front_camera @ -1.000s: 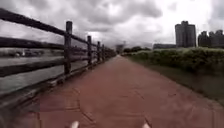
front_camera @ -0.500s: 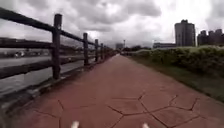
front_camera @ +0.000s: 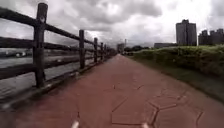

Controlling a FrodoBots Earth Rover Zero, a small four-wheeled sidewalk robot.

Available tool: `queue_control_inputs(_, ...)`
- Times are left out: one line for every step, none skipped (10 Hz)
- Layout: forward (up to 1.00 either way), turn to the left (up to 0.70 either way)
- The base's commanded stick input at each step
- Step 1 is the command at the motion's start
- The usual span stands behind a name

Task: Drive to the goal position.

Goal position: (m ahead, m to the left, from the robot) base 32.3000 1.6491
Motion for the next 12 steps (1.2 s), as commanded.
queue_control_inputs(1.0,0.0)
queue_control_inputs(1.0,0.0)
queue_control_inputs(1.0,0.0)
queue_control_inputs(1.0,-0.01)
queue_control_inputs(1.0,-0.27)
queue_control_inputs(1.0,-0.27)
queue_control_inputs(1.0,-0.27)
queue_control_inputs(1.0,-0.19)
queue_control_inputs(1.0,0.0)
queue_control_inputs(1.0,0.0)
queue_control_inputs(1.0,0.0)
queue_control_inputs(1.0,0.0)
